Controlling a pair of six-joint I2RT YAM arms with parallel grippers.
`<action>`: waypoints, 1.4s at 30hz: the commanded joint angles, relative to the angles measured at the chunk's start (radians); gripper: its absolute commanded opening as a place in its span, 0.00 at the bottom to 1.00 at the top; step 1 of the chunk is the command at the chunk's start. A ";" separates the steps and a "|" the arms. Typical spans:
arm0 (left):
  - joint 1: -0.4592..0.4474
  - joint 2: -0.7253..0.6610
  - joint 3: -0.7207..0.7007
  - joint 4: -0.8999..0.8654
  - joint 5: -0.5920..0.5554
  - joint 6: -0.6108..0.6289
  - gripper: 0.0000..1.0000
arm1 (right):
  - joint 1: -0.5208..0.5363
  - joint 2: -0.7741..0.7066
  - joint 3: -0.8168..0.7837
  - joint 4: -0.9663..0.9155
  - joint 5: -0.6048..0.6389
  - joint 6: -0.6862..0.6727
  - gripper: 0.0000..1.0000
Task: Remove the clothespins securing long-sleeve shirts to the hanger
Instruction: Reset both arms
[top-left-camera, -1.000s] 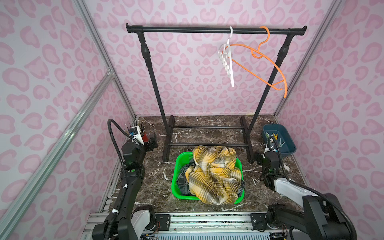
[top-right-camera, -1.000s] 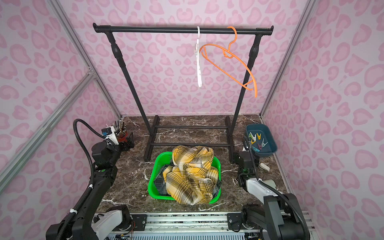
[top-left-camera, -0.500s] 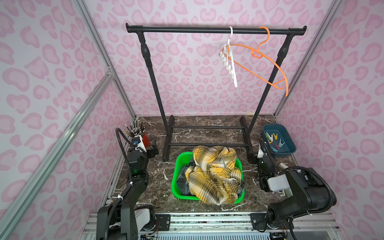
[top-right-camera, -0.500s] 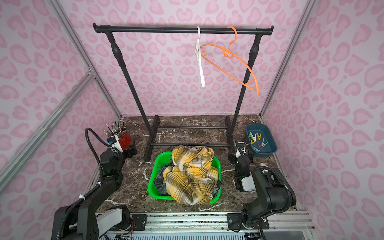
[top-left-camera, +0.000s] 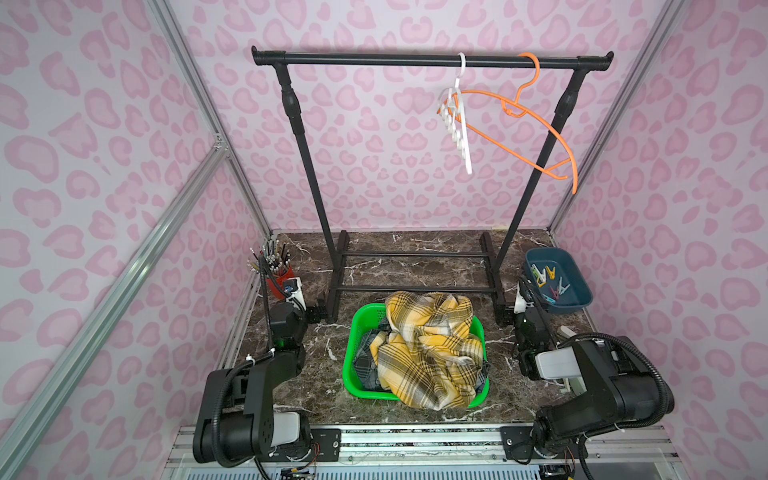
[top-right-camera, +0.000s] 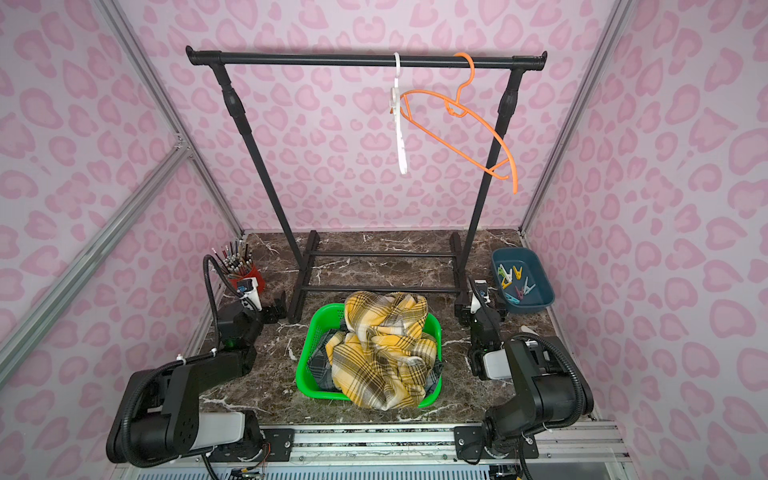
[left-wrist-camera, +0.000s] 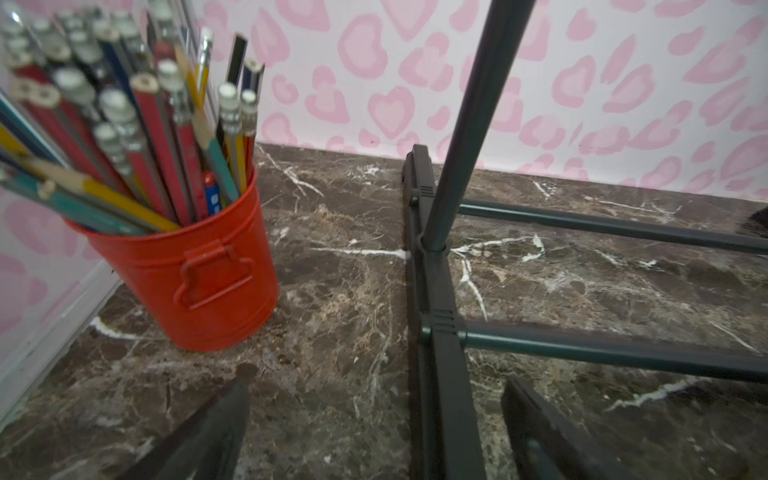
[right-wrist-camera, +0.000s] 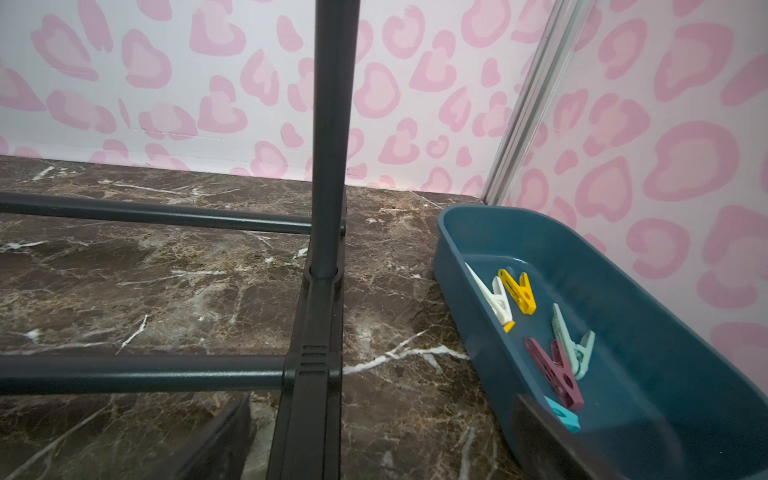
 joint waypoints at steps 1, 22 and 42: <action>-0.005 0.068 -0.015 0.178 -0.002 0.020 0.97 | -0.004 0.004 0.012 -0.013 -0.005 0.010 1.00; -0.047 0.082 0.009 0.138 -0.087 0.043 0.97 | -0.035 0.002 0.048 -0.084 -0.039 0.041 1.00; -0.048 0.082 0.006 0.141 -0.091 0.043 0.97 | -0.078 0.028 0.082 -0.107 -0.095 0.066 1.00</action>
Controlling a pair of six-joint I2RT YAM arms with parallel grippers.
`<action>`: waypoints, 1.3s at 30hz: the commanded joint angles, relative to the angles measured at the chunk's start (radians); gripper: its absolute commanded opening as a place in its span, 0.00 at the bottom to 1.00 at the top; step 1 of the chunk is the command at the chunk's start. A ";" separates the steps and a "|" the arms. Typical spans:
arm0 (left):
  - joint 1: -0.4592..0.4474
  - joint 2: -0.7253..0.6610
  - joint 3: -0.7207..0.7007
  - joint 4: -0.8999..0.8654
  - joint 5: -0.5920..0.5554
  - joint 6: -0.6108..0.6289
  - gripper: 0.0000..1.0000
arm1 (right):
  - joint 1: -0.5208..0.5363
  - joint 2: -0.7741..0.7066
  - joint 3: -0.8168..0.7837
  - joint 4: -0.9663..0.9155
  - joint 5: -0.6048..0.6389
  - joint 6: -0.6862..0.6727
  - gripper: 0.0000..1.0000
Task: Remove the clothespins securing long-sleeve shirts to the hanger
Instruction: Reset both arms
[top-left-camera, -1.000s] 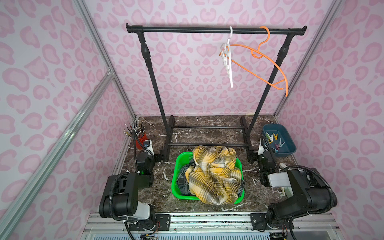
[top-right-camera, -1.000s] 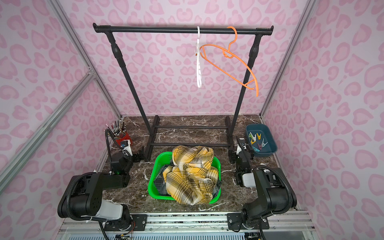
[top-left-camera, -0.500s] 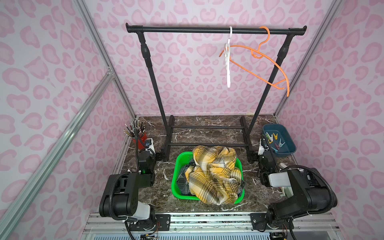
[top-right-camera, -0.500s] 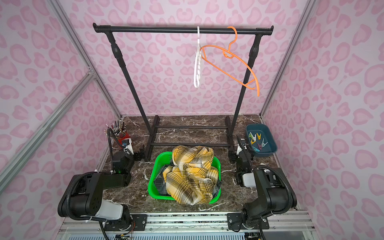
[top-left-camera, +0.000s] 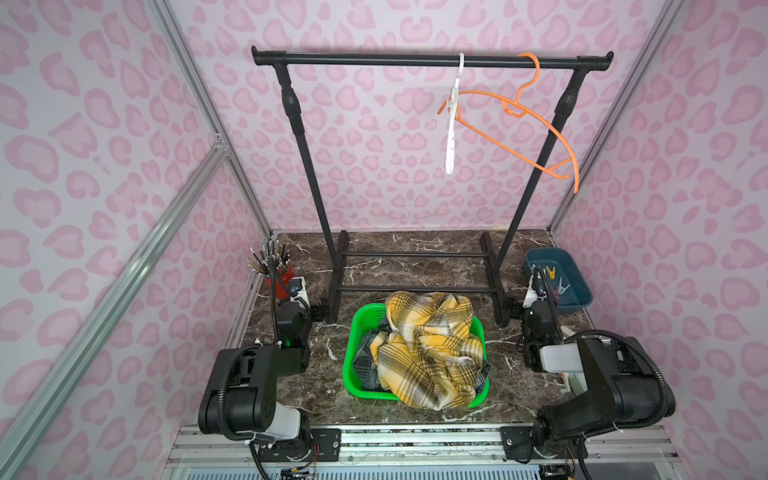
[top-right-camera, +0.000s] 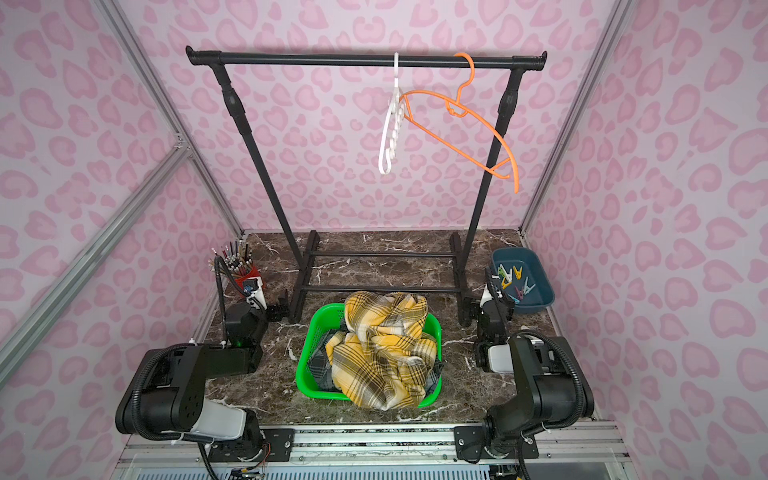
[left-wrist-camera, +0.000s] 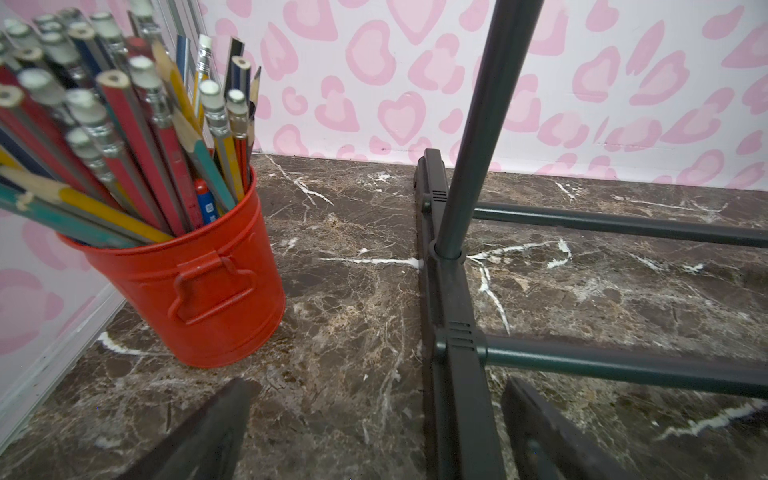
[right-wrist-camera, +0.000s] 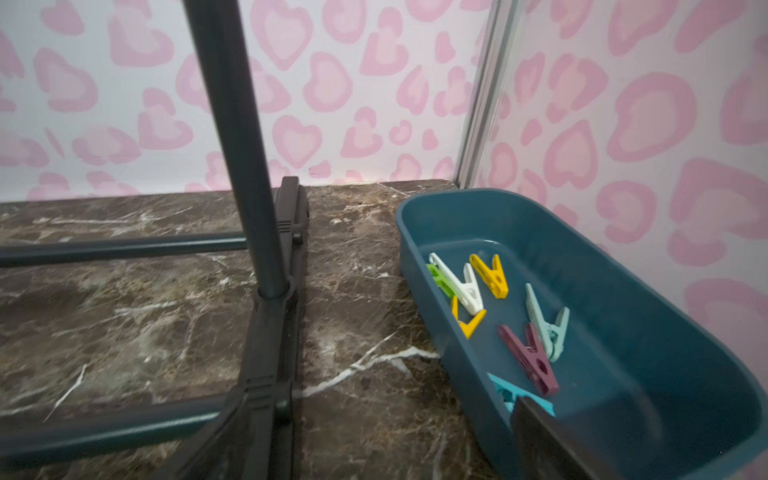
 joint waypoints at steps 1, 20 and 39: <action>-0.001 0.001 0.006 0.015 -0.005 0.011 0.97 | 0.009 0.016 0.011 -0.020 -0.032 -0.020 1.00; -0.001 0.000 0.006 0.015 -0.006 0.011 0.97 | 0.008 0.002 0.029 -0.080 0.022 0.005 1.00; -0.001 0.000 0.006 0.015 -0.006 0.013 0.97 | 0.013 -0.002 0.020 -0.067 0.072 0.024 1.00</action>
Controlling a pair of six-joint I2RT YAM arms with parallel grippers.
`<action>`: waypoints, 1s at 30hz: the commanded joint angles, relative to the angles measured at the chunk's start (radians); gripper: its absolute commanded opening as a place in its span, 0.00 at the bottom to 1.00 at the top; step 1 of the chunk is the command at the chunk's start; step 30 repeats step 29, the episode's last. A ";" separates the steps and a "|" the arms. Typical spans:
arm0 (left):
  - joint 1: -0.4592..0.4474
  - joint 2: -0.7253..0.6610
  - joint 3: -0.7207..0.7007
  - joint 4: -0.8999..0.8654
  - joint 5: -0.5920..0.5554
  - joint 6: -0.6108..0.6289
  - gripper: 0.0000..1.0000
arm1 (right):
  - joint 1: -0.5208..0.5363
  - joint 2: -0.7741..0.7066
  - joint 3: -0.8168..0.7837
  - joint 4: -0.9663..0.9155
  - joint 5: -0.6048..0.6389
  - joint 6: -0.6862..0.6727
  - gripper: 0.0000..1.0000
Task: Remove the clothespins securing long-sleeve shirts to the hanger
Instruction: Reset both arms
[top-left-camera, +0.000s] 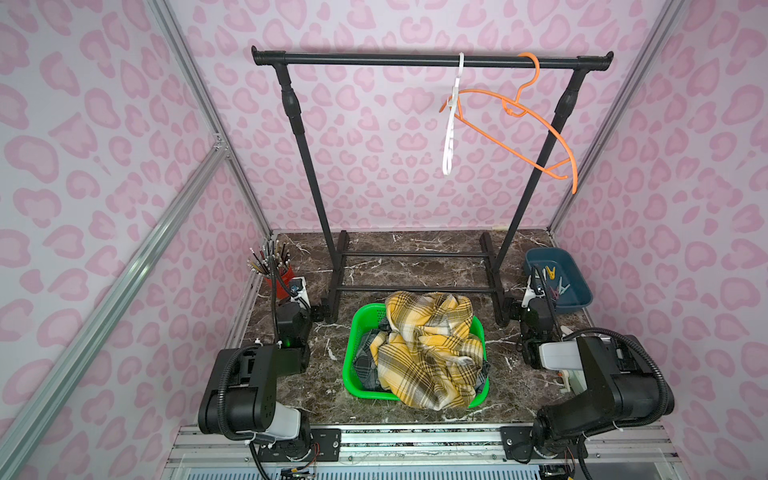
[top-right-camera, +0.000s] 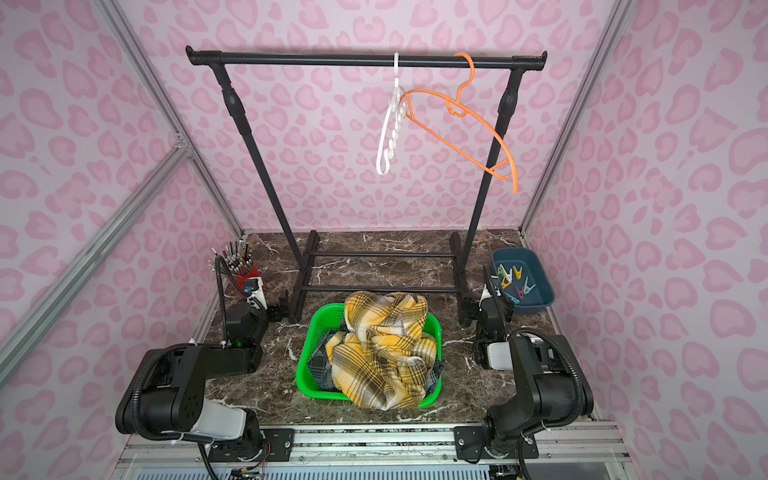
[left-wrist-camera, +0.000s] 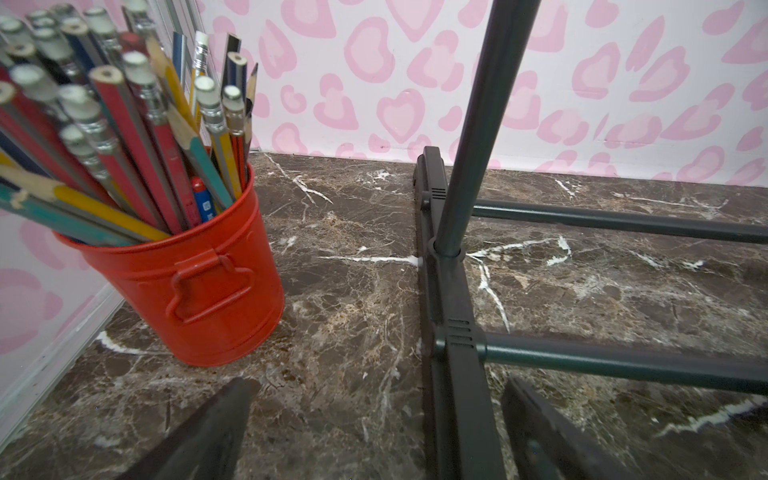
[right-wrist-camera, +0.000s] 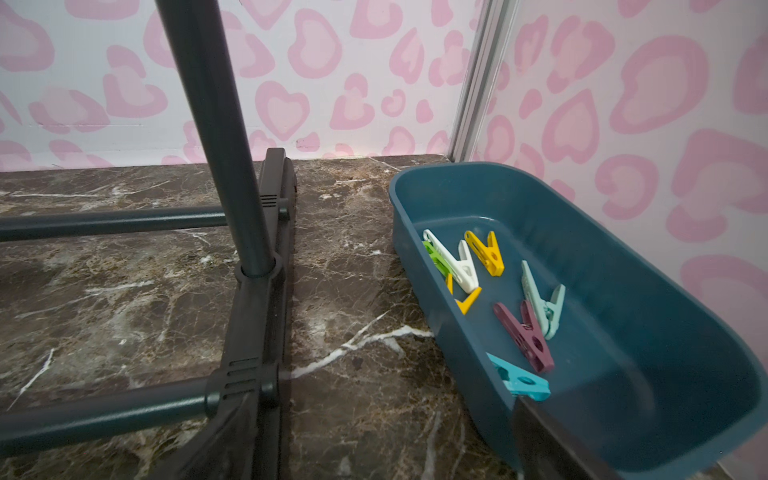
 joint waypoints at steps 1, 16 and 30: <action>0.000 0.000 0.006 0.020 -0.005 0.008 0.97 | 0.002 -0.001 0.000 0.020 0.016 0.011 1.00; 0.000 0.000 0.006 0.021 -0.005 0.008 0.97 | 0.002 -0.003 -0.036 0.085 0.091 0.046 1.00; -0.003 0.007 0.019 0.001 -0.011 0.010 0.97 | 0.000 0.002 0.016 -0.005 -0.053 -0.016 1.00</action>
